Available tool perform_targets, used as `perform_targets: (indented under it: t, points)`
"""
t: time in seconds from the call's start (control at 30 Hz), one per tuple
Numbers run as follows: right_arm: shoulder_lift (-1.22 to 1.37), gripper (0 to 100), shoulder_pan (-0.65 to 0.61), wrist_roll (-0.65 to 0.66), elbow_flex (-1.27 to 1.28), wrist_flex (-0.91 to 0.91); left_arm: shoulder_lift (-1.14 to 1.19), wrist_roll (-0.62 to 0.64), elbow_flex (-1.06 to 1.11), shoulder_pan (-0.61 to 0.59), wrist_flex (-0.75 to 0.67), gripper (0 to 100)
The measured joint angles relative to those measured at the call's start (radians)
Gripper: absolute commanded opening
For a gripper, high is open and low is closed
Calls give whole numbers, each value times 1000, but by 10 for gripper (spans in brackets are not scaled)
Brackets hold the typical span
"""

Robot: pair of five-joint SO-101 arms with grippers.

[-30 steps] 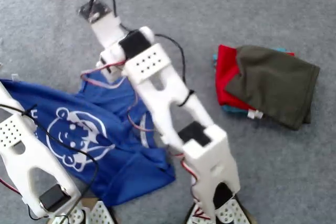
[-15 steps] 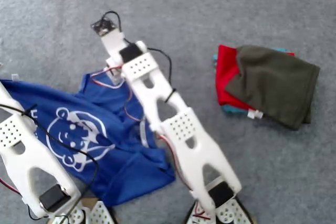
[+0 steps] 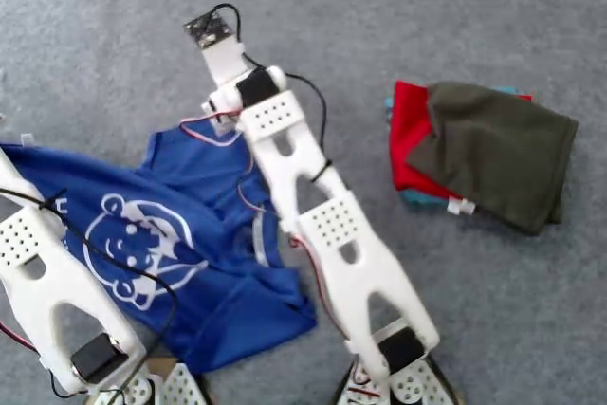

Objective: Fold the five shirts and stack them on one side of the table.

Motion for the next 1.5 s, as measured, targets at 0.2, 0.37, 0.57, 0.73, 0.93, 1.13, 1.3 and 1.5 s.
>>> perform_targets:
  t: [0.2,0.37,0.57,0.73,0.93,1.13,1.3,1.5]
  points:
    - [0,211,-25,0,0,-54,0,0,0,0,0,29]
    - [11,211,-35,0,41,-77,0,0,0,-17,0,29]
    - [18,211,-37,0,84,-100,0,0,0,-28,0,29]
    - [18,208,-37,0,84,-100,0,0,0,-28,0,29]
    - [18,188,-37,0,104,-114,0,0,0,-28,0,29]
    - [15,52,-28,-2,124,-140,0,0,0,-28,0,29]
    - [15,48,-29,0,124,-147,0,0,0,-28,0,29]
    - [15,15,-29,0,124,-147,0,0,0,-28,0,29]
